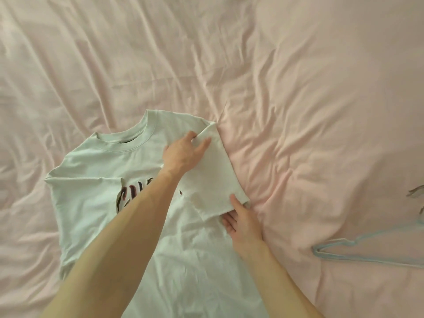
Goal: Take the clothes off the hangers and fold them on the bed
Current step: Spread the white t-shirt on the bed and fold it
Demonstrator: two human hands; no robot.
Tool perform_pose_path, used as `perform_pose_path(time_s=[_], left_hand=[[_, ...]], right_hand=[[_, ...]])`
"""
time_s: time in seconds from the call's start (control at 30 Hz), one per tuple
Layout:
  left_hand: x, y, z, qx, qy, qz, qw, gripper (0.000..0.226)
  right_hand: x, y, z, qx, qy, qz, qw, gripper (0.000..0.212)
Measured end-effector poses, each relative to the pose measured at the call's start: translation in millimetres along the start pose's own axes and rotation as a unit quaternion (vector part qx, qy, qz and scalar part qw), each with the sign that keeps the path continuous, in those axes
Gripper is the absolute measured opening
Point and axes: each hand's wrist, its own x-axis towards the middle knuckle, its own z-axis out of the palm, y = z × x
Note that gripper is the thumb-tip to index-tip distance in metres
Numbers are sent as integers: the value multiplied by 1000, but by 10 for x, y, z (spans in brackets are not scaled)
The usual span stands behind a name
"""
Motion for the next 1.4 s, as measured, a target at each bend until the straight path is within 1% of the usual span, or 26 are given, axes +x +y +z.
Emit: perform_pose_path(time_s=[0.03,0.1,0.17,0.23,0.3,0.37,0.4,0.43,0.47,0.5,0.53,0.57,0.6,0.63,0.67,0.7,0.73,0.8,0.83,0.87,0.9,1.03,1.17,1.2,1.3,1.4], left_hand=[[-40,-97,-32,3,-9,-18,1000,53],[-63,-252,-88,7,-42,-31,999,45],[-91,-375,-171,-19,-86,-36,995,35],[-120,-485,-244,-60,-107,-37,992,27],[-168,-609,-300,-89,-77,-29,993,17],[-219,-742,-318,-106,-26,-22,994,14],[-256,-794,-299,-100,-8,-15,995,17],[-310,-830,-254,-75,11,-1,997,25],[-398,-858,-184,-36,34,16,999,38],[-521,-901,-98,-1,66,35,997,50],[-662,-898,-20,24,101,65,992,58],[-799,-894,65,41,120,100,987,63],[-922,-899,172,56,118,133,982,65],[-1024,-917,292,70,97,157,980,66],[-1114,-966,416,86,70,167,980,65],[-1188,-1034,526,97,48,165,980,64],[-1262,-1117,618,104,36,152,982,62],[-1442,-1309,750,108,28,104,988,60],[-1541,-1397,795,110,23,84,990,60],[-1662,-1477,829,108,19,64,992,59],[-1770,-1553,871,102,16,48,993,59],[-2314,-1821,965,87,50,16,995,58],[-2903,-2112,1021,63,61,-35,996,58],[-3032,-2199,1027,57,62,-50,995,59],[-3467,-2478,1082,36,61,-103,992,65],[-3923,-2747,1177,26,65,-125,990,71]], right_hand=[[-47,26,35,-22,-21,8,1000,20],[-60,99,101,-68,-44,21,996,16],[1,190,165,-123,-19,15,992,5],[76,268,206,-155,11,3,988,4],[109,333,228,-157,18,1,987,6],[74,387,229,-180,20,-11,983,10],[35,396,214,-222,30,-27,974,16],[-10,392,185,-299,50,-46,952,25],[-63,390,149,-396,75,-69,913,34],[-127,401,117,-494,104,-104,857,39],[-169,422,86,-565,127,-164,799,38],[-207,453,84,-602,133,-252,746,34],[-221,477,101,-609,124,-364,693,27],[-197,488,131,-605,111,-472,632,17],[-114,501,165,-613,99,-540,568,11],[-13,478,202,-636,89,-570,512,23],[120,421,197,-673,76,-569,466,38],[377,295,100,-768,57,-517,373,57],[476,249,28,-803,54,-489,337,62],[560,234,-59,-820,53,-474,317,63],[593,221,-121,-826,53,-466,312,63],[410,449,-250,-793,71,-504,337,60],[136,868,-602,-768,61,-517,373,66],[75,951,-704,-766,71,-511,383,67],[-105,1165,-1046,-744,121,-493,434,69],[-318,1370,-1393,-732,153,-480,458,68]])
